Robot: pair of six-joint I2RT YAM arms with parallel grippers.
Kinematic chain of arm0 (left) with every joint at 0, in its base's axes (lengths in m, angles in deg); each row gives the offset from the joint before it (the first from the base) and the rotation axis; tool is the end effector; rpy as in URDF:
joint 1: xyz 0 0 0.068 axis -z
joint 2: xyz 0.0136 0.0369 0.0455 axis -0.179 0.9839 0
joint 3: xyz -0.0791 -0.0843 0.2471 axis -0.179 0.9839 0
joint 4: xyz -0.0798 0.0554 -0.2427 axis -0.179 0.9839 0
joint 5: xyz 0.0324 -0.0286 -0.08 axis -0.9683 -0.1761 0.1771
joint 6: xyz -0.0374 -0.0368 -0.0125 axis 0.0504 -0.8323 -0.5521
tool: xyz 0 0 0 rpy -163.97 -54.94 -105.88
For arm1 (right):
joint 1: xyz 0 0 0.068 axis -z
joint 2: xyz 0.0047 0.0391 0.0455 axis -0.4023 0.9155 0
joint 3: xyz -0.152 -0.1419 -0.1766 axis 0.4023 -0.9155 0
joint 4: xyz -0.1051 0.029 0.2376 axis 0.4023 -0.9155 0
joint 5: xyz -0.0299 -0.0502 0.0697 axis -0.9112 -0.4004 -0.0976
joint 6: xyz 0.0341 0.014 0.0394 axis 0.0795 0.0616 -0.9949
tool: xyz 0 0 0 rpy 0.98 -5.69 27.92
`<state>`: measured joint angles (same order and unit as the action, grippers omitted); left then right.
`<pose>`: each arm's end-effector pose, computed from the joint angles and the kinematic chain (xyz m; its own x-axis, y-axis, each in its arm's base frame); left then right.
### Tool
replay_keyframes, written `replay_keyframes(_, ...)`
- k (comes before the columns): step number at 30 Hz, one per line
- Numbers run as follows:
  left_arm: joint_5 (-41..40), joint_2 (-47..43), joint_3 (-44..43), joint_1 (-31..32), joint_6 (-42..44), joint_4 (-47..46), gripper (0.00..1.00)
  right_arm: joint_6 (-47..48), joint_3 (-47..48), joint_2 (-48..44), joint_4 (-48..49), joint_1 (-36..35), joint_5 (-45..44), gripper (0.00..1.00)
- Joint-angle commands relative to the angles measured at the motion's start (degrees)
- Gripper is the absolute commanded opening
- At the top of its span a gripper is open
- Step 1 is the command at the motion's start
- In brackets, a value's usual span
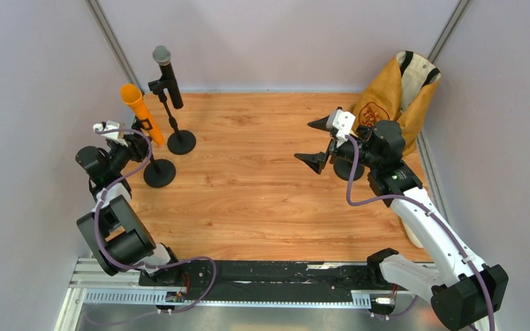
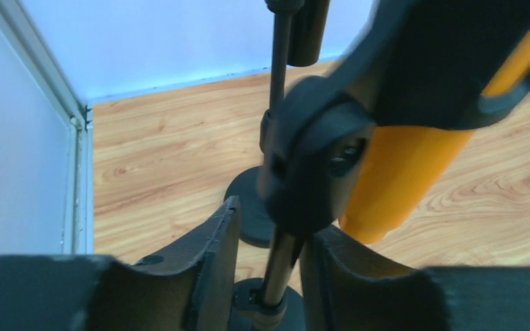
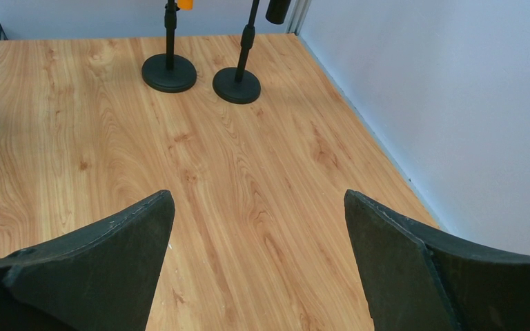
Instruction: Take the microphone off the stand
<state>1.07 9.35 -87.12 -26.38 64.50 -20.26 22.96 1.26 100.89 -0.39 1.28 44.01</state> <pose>0.2460 0.1460 0.2504 -0.0440 -0.0597 -0.9972 0.3442 0.9362 -0.0712 0.2052 0.1109 0.3755 0.2239 -0.1639 -0.9607 -0.8796 0.3905 -0.2716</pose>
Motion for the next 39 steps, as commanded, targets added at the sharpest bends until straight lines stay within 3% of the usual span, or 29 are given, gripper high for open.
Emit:
replay_keyframes(1,-1.2,1.3,-1.9,0.9,-2.0,-5.1,0.29,1.1,-0.2,-1.2,0.8,-0.4,1.1,1.00)
replay_keyframes(2,-1.0,1.6,-1.7,1.0,-2.4,-5.8,0.21,1.1,-0.1,-1.2,0.8,-0.3,1.1,1.00)
replay_keyframes(3,-0.9,1.6,-1.6,1.0,-3.3,-6.2,0.08,1.0,-0.1,-1.1,0.8,-0.4,1.1,1.00)
replay_keyframes(5,0.2,1.3,-0.8,1.2,-5.0,-8.2,0.01,1.1,0.0,-0.9,0.8,-0.3,1.0,1.00)
replay_keyframes(12,0.6,-7.9,3.0,6.7,-7.7,-7.6,0.00,1.7,1.4,0.7,0.8,-0.3,-0.4,1.00)
replay_keyframes(21,-15.1,-15.2,0.0,28.7,-4.5,5.1,0.00,2.8,7.7,4.7,-2.6,-0.4,-1.4,1.00)
replay_keyframes(28,-22.8,-9.4,-5.8,46.8,-4.7,5.6,0.00,-1.6,12.6,9.1,-0.6,-0.4,-0.6,1.00)
replay_keyframes(34,-37.2,-2.2,-16.3,61.3,1.6,17.7,0.00,-8.2,15.0,12.1,6.1,-0.4,-0.9,1.00)
replay_keyframes(39,-38.0,0.3,-18.8,68.4,1.6,21.3,0.00,-12.9,17.1,14.7,7.9,-0.2,-3.0,1.00)
